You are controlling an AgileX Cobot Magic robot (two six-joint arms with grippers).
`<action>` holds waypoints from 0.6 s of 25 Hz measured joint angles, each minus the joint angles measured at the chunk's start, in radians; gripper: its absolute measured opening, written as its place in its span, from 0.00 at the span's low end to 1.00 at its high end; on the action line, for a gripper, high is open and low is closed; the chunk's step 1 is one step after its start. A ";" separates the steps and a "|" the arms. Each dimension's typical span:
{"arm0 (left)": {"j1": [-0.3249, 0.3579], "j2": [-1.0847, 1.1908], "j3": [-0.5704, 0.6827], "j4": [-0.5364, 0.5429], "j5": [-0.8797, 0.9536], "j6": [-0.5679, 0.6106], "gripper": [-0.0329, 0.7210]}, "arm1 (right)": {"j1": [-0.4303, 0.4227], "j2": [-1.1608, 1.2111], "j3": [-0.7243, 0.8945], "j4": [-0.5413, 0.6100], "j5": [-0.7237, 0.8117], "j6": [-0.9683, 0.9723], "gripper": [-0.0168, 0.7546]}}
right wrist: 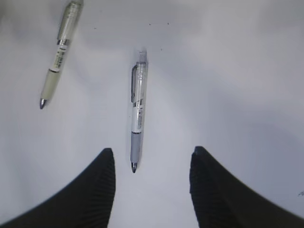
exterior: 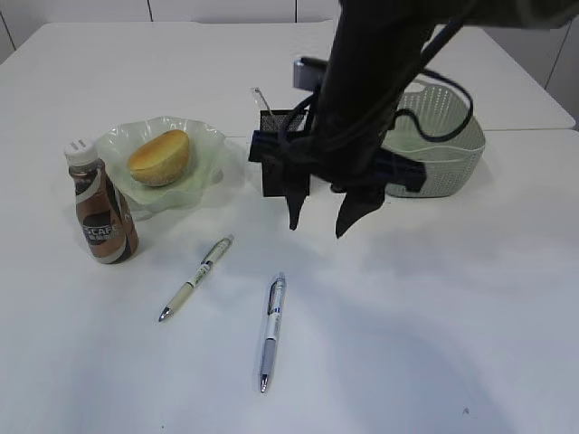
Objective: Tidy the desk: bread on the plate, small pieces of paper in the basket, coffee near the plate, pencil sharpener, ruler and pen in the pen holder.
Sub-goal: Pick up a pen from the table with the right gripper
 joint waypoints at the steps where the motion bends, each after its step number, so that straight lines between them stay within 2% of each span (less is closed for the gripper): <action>1: 0.000 0.000 0.000 0.000 0.000 0.000 0.66 | 0.004 0.027 0.000 -0.001 -0.012 0.027 0.55; 7: 0.000 0.000 0.000 -0.001 0.002 -0.002 0.66 | 0.007 0.132 0.000 0.052 -0.069 0.068 0.55; 15: 0.000 0.000 0.000 -0.002 0.010 -0.004 0.66 | 0.035 0.216 0.000 0.048 -0.088 0.042 0.55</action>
